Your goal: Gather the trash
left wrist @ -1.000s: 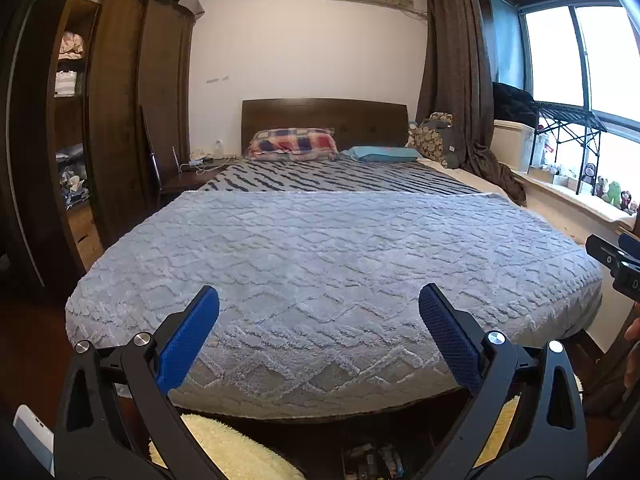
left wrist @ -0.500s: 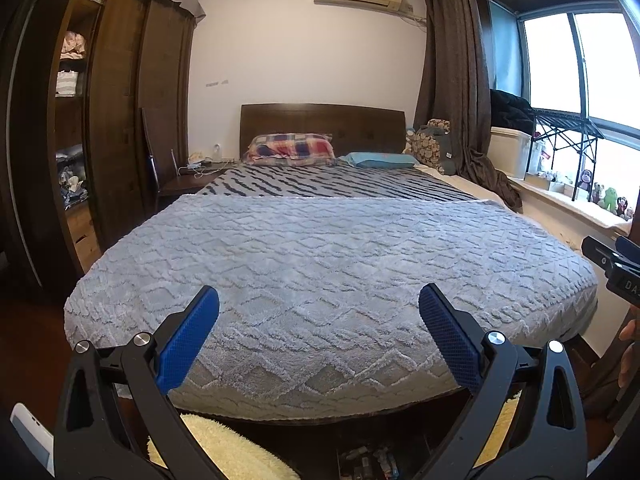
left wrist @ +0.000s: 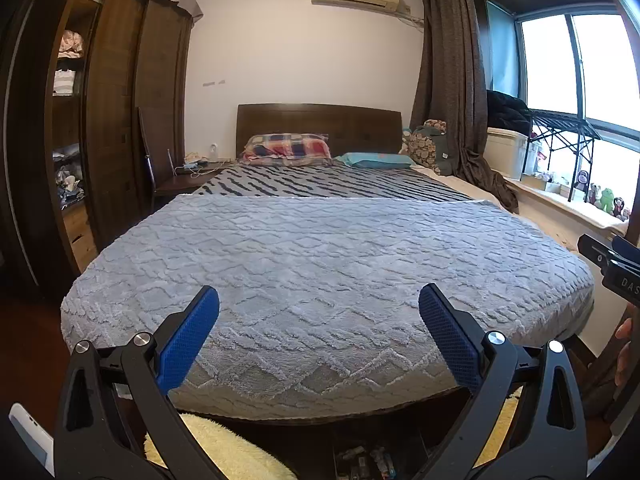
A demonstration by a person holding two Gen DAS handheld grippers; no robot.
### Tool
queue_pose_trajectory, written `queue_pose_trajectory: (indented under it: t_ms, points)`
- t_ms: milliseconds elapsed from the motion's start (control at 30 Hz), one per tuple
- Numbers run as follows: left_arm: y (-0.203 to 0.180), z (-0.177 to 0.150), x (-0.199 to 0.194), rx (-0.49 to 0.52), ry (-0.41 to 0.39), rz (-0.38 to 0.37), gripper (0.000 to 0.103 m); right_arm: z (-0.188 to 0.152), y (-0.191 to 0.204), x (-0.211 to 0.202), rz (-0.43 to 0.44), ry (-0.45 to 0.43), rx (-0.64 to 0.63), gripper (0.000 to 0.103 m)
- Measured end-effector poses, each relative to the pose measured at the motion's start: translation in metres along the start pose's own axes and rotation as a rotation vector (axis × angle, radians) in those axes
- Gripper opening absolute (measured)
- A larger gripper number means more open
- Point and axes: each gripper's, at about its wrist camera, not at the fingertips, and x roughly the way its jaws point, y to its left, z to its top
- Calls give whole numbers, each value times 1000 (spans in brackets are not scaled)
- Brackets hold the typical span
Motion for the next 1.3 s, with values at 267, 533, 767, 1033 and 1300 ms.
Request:
queue_pose_trajectory:
  t_ms: [267, 533, 767, 1033, 1300]
  points:
    - [-2, 0, 0, 0, -1, -7, 95, 0, 0, 0, -1, 0, 7, 100]
    - [-2, 0, 0, -1, 0, -8, 95, 0, 0, 0, 0, 2, 8, 100]
    - [-2, 0, 0, -1, 0, -6, 95, 0, -1, -1, 3, 3, 14, 100]
    - [-3, -1, -1, -1, 0, -7, 95, 1, -3, 0, 11, 6, 15, 100]
    - [-3, -1, 0, -1, 0, -7, 95, 0, -2, 0, 14, 7, 14, 100]
